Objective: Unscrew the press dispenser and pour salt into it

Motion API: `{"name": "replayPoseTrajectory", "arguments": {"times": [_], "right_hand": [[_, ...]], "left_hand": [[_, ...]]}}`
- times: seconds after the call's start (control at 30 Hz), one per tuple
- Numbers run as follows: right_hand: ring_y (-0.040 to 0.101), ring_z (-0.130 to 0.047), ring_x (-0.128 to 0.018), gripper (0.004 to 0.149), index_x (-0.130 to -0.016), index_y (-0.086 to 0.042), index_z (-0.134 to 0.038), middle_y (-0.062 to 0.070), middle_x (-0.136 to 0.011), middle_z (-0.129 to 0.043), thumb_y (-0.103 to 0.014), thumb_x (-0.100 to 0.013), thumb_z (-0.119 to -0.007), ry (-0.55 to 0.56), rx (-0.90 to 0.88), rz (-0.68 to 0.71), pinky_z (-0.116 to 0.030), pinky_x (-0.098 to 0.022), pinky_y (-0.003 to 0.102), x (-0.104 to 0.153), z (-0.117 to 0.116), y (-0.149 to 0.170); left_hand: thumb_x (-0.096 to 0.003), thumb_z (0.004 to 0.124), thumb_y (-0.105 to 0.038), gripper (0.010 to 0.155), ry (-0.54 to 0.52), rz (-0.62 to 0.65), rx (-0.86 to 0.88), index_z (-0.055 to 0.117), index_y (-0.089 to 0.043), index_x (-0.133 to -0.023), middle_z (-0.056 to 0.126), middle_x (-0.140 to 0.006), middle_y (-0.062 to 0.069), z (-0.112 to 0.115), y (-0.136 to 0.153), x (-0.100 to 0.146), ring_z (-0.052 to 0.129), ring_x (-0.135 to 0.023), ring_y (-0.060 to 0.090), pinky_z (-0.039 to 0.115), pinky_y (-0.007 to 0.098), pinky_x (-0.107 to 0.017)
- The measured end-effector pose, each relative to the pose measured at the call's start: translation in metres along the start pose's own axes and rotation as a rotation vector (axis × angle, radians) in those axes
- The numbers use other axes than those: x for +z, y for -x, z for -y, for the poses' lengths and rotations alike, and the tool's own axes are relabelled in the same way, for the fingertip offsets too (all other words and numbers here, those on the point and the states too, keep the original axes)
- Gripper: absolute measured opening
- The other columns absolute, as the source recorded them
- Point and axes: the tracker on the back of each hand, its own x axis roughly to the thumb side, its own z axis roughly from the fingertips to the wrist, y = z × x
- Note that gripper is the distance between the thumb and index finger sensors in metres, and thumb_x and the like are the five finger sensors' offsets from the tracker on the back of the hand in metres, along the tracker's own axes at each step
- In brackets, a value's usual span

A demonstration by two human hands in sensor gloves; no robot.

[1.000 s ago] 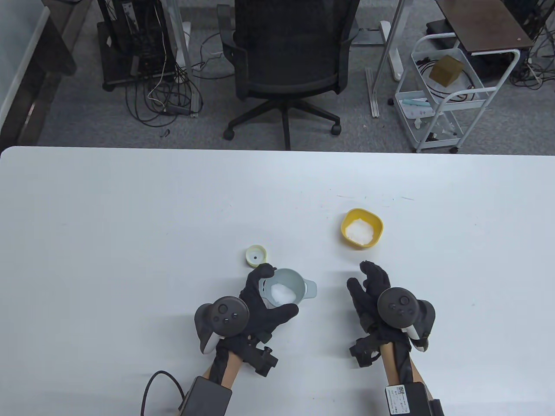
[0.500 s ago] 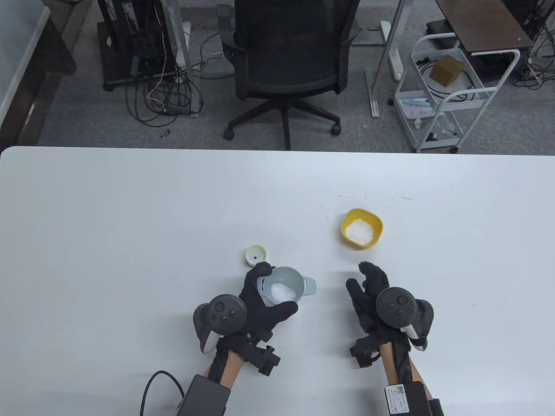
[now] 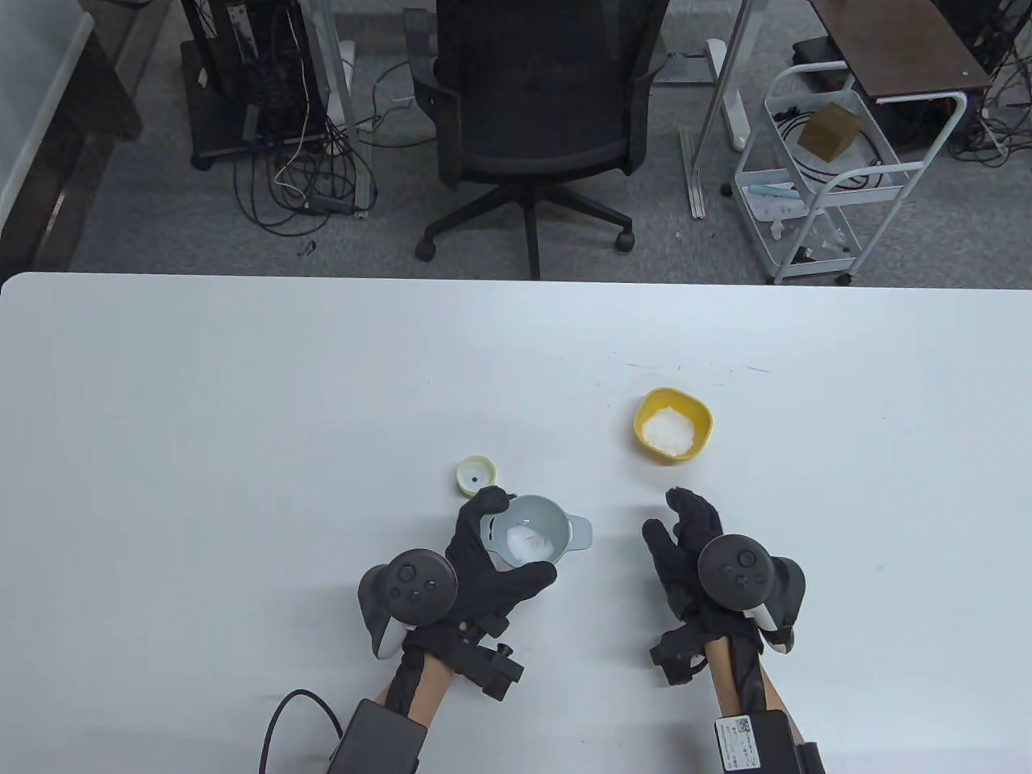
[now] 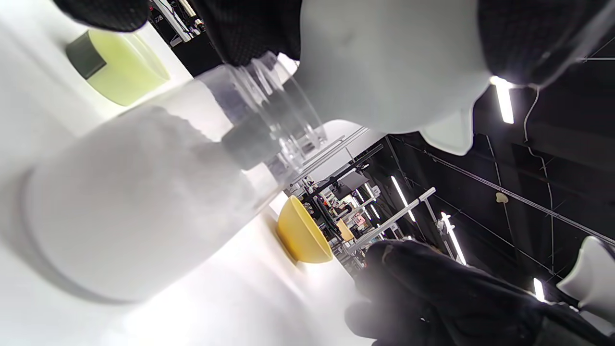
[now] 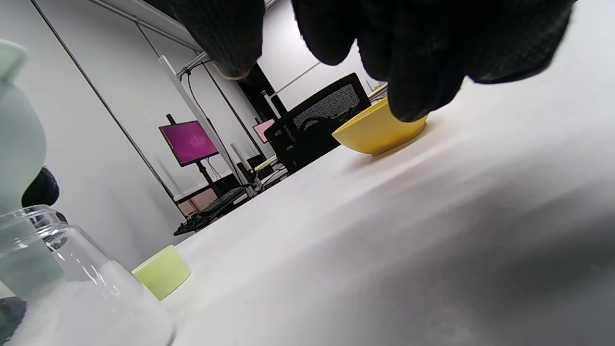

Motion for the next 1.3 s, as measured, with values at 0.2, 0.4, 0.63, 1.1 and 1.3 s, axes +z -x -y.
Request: {"name": "replayPoseTrajectory", "arguments": {"times": [0.2,0.4,0.63,1.1,1.3], "right_hand": [[0.063,-0.075,-0.081,0.064,-0.110,0.016,-0.048,0.048,-0.105,-0.052,-0.029,-0.068,-0.064,-0.004,0.005,0.002,-0.064,-0.056,0.075,0.000,-0.001,0.000],[0.063,-0.075,-0.081,0.065,-0.110,0.017,-0.048,0.048,-0.105,-0.052,-0.029,-0.068,-0.064,-0.012,0.011,0.008,-0.064,-0.056,0.075,0.000,-0.003,-0.001],[0.063,-0.076,-0.081,0.065,-0.110,0.016,-0.048,0.048,-0.105,-0.052,-0.029,-0.068,-0.064,-0.016,0.015,0.009,-0.064,-0.056,0.075,0.000,-0.004,-0.001],[0.063,-0.075,-0.081,0.065,-0.110,0.016,-0.048,0.048,-0.105,-0.052,-0.029,-0.068,-0.064,-0.019,0.017,0.011,-0.064,-0.056,0.075,0.000,-0.006,0.000],[0.063,-0.075,-0.081,0.064,-0.110,0.016,-0.048,0.048,-0.105,-0.052,-0.029,-0.068,-0.064,-0.021,0.018,0.012,-0.064,-0.056,0.075,0.000,-0.006,0.000]], "left_hand": [[-0.0412,0.079,-0.077,0.115,0.025,-0.004,-0.083,0.019,-0.016,-0.118,0.063,-0.118,0.016,0.004,0.006,0.001,0.076,-0.102,0.040,0.061,0.081,-0.060],[-0.0414,0.080,-0.076,0.115,0.028,-0.007,-0.072,0.019,-0.016,-0.118,0.061,-0.118,0.017,0.005,0.005,0.002,0.076,-0.102,0.041,0.061,0.081,-0.061],[-0.0415,0.081,-0.075,0.116,0.032,-0.012,-0.061,0.019,-0.015,-0.118,0.066,-0.116,0.022,0.004,0.004,0.002,0.076,-0.103,0.046,0.062,0.082,-0.060],[-0.0410,0.081,-0.075,0.116,0.021,0.004,-0.039,0.019,-0.015,-0.118,0.065,-0.116,0.019,0.004,-0.003,0.001,0.076,-0.103,0.043,0.062,0.081,-0.060],[-0.0408,0.081,-0.075,0.116,0.021,0.016,-0.033,0.019,-0.015,-0.118,0.065,-0.116,0.019,0.004,-0.006,0.001,0.076,-0.103,0.043,0.062,0.081,-0.060]]}}
